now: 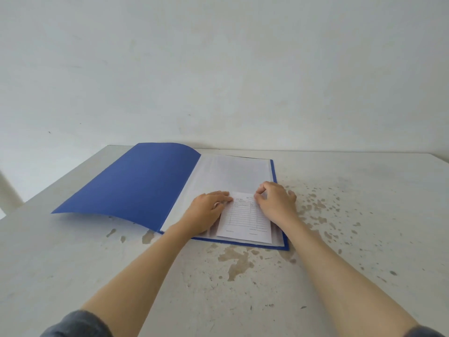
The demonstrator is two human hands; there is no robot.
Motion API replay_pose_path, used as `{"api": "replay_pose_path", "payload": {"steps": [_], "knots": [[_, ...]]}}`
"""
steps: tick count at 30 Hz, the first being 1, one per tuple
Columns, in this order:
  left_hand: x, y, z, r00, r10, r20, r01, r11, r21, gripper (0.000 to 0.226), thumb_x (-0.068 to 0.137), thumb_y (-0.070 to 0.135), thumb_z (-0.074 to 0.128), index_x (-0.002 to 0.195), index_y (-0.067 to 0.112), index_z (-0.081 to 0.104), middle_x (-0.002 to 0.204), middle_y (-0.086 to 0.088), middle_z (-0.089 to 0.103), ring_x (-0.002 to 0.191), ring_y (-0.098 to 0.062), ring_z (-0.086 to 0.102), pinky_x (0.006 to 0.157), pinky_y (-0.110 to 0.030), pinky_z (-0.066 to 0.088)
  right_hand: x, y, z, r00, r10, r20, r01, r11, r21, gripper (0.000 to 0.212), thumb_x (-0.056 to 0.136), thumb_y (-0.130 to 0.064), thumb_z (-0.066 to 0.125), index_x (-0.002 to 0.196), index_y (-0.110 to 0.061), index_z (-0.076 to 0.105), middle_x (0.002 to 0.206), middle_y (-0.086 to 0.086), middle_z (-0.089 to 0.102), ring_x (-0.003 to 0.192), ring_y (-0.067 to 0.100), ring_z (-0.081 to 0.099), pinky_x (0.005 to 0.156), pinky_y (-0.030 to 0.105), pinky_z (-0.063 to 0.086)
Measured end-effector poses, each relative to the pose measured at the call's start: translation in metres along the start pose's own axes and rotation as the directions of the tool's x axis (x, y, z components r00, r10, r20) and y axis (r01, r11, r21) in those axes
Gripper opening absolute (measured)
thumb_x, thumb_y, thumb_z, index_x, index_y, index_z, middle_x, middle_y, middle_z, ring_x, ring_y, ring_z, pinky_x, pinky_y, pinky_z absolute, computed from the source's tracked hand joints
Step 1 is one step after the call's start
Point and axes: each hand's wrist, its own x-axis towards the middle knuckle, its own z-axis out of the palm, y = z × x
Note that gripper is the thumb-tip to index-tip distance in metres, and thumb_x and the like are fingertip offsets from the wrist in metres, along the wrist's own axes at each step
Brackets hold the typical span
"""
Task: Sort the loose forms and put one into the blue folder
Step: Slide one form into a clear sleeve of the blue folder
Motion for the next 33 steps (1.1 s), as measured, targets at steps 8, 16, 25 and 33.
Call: {"api": "replay_pose_path", "payload": {"steps": [8, 16, 25, 33], "knots": [[-0.045, -0.055, -0.046, 0.952, -0.101, -0.29, 0.114, 0.993, 0.031, 0.024, 0.095, 0.015, 0.047, 0.108, 0.015, 0.068, 0.118, 0.003, 0.063, 0.104, -0.017, 0.059, 0.093, -0.03, 0.047, -0.002, -0.066, 0.04, 0.977, -0.173, 0.122, 0.171, 0.985, 0.027, 0.034, 0.098, -0.033, 0.039, 0.123, -0.018, 0.057, 0.132, -0.001, 0.057, 0.127, 0.015, 0.045, 0.118, 0.044, -0.002], [-0.096, -0.116, -0.09, 0.964, -0.245, -0.099, 0.253, 0.964, 0.08, 0.068, 0.081, 0.07, 0.036, 0.14, 0.039, 0.037, 0.154, 0.014, 0.028, 0.142, -0.012, 0.023, 0.118, -0.039, 0.017, -0.02, -0.145, 0.07, 0.925, -0.286, 0.251, 0.3, 0.954, -0.017, 0.05, 0.099, -0.045, 0.03, 0.143, -0.022, 0.038, 0.154, 0.0, 0.031, 0.145, 0.018, 0.02, 0.117, 0.048, 0.0], [-0.093, -0.115, -0.081, 0.916, -0.398, 0.035, 0.351, 0.844, 0.405, 0.076, 0.077, 0.077, 0.009, 0.145, 0.048, -0.007, 0.16, 0.01, -0.008, 0.147, -0.025, -0.009, 0.116, -0.053, -0.007, -0.017, -0.099, 0.055, 0.919, -0.12, 0.376, 0.214, 0.952, -0.221, 0.061, 0.094, -0.061, 0.012, 0.15, -0.039, 0.007, 0.161, -0.004, -0.003, 0.148, 0.019, -0.005, 0.116, 0.05, -0.006], [-0.087, -0.101, -0.072, 0.887, -0.462, -0.026, 0.42, 0.781, 0.462, 0.083, 0.075, 0.079, 0.009, 0.147, 0.042, -0.01, 0.16, 0.003, -0.009, 0.146, -0.033, -0.009, 0.115, -0.059, -0.004, -0.024, -0.089, 0.044, 0.948, -0.025, 0.318, 0.119, 0.953, -0.279, 0.058, 0.098, -0.052, 0.013, 0.151, -0.029, 0.011, 0.161, 0.001, 0.002, 0.148, 0.022, -0.003, 0.115, 0.056, -0.004]]}}
